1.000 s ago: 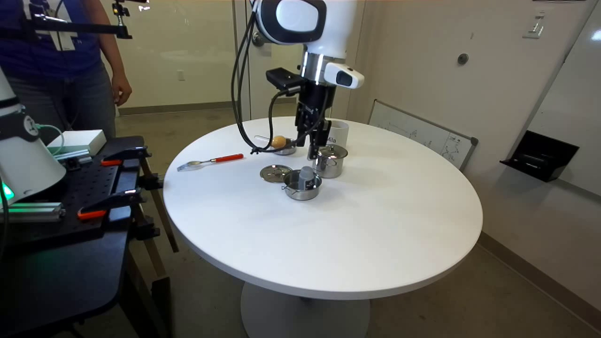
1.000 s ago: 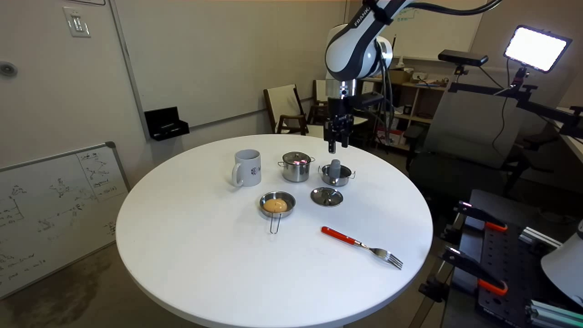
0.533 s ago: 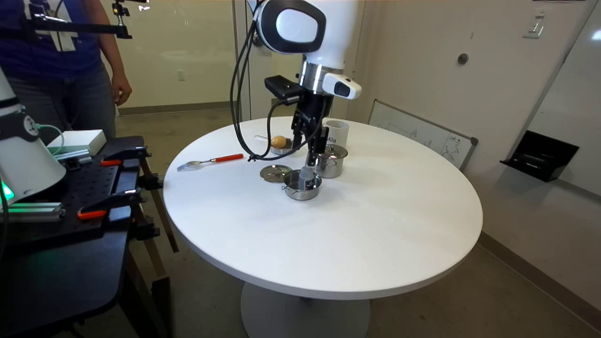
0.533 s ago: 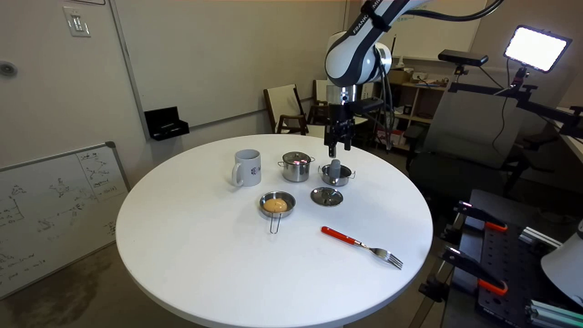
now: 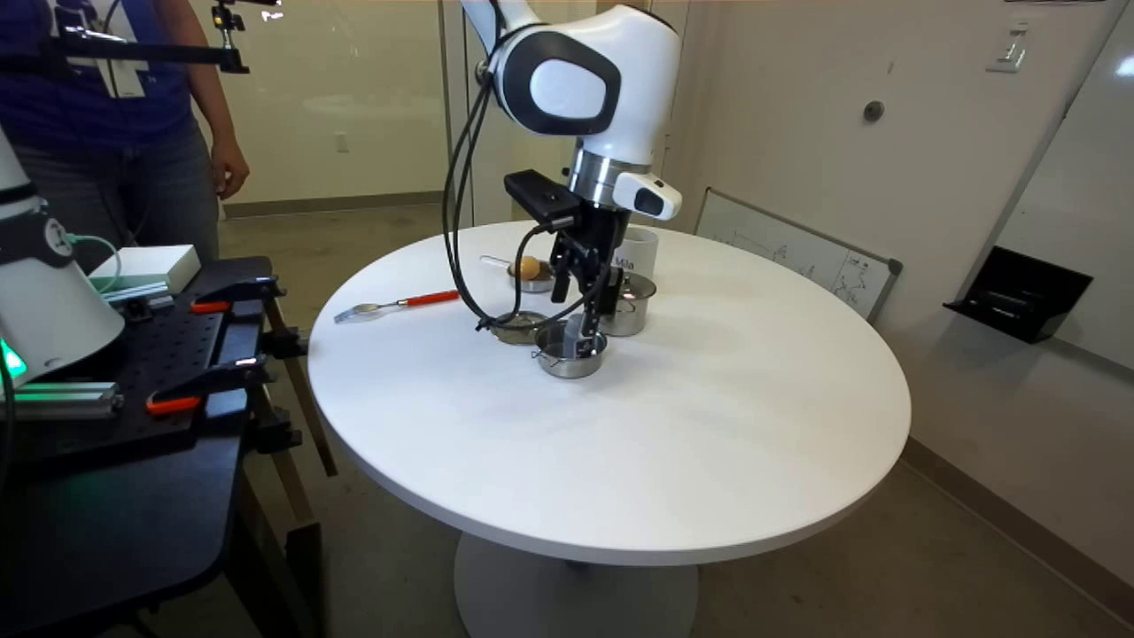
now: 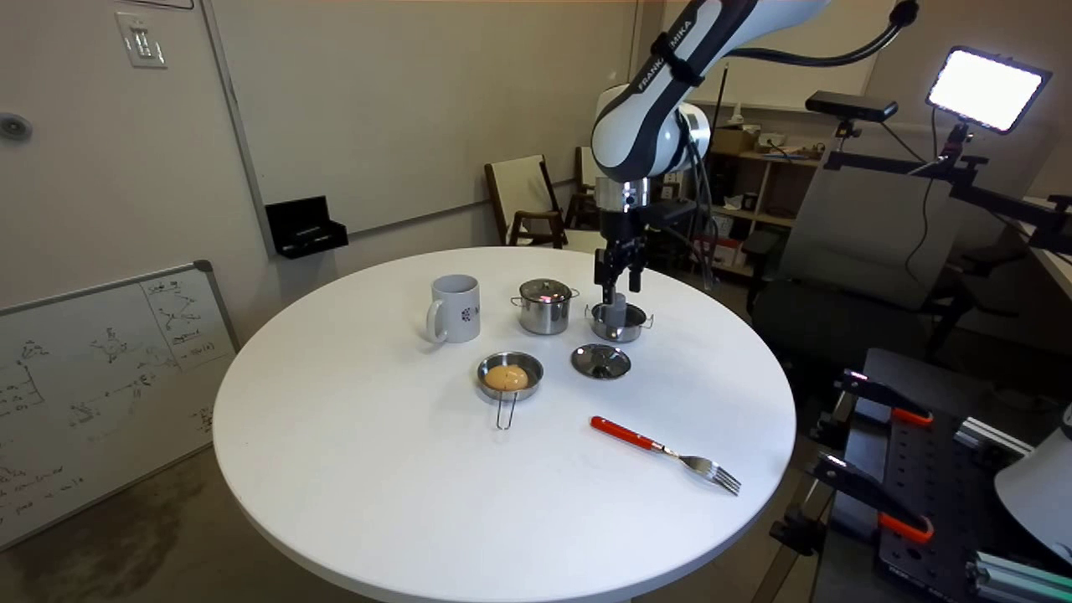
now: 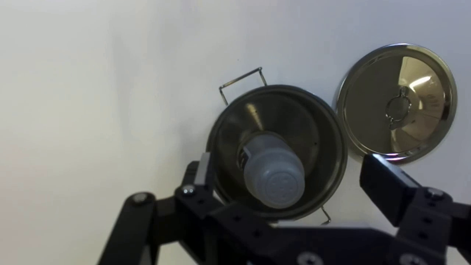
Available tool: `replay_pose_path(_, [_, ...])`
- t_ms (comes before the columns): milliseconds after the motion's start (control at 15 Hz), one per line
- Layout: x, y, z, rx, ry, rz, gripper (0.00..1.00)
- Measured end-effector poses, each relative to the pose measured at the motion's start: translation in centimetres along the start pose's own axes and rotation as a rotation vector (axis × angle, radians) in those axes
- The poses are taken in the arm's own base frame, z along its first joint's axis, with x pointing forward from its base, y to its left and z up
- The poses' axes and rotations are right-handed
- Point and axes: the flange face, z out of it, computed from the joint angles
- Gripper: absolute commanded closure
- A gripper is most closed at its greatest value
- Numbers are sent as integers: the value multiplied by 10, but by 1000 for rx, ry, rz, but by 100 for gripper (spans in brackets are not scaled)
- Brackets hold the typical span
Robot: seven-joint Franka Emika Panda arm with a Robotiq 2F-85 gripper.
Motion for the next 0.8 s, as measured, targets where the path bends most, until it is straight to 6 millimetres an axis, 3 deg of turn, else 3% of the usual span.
replay_pose_path(133, [5, 1, 2, 0, 3, -8, 26])
replay_pose_path(533, [12, 4, 6, 1, 8, -9, 70])
replay_pose_path(667, [13, 5, 6, 1, 9, -7, 84])
replay_pose_path(800, [14, 6, 1, 0, 16, -6, 87])
